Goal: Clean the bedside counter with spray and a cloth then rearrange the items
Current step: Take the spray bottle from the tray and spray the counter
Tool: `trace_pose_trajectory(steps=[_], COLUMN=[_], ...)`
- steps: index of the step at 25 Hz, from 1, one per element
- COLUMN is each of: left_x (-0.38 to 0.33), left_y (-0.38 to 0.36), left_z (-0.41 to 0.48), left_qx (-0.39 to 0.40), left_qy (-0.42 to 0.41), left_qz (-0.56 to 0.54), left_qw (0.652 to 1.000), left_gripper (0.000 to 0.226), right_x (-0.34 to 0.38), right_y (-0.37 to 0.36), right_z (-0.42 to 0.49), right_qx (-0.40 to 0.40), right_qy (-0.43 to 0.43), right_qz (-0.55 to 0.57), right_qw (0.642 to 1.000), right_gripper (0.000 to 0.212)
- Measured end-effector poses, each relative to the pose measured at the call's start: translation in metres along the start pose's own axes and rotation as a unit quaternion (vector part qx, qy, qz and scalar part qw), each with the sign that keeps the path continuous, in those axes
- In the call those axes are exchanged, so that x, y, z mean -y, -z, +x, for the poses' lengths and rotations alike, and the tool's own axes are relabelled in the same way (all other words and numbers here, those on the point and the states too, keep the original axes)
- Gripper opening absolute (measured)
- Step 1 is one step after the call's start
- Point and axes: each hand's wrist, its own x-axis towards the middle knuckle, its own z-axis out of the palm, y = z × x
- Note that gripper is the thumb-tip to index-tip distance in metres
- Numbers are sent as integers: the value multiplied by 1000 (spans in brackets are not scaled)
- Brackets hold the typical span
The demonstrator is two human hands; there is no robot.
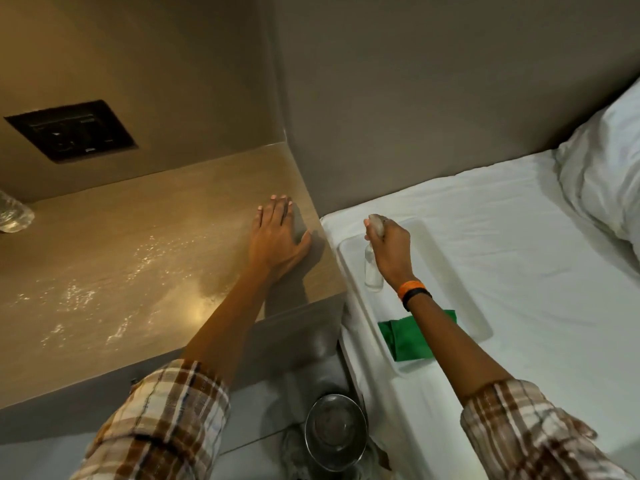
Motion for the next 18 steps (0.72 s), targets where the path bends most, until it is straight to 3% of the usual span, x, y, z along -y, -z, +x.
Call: trace_pose_trajectory(steps=[7, 12, 16, 18], left_x=[-1, -3, -6, -13], left_y=[-17, -21, -15, -12], left_z=[10, 10, 7, 4], left_qx=[-17, -20, 5, 9], left_qy=[8, 17, 24, 26], left_qz=[10, 1, -3, -5], left_qw=[1000, 1000, 1000, 1000], left_gripper=[72, 74, 77, 77], right_x=[-89, -94, -91, -85], right_y=[-55, -66, -62, -51], right_z=[55, 83, 78, 74], right_qx=[60, 24, 84, 111], right_qy=[-103, -136, -147, -129], right_qz=[-30, -50, -103, -109], right_qw=[992, 989, 980, 979], right_gripper=[38, 38, 28, 45])
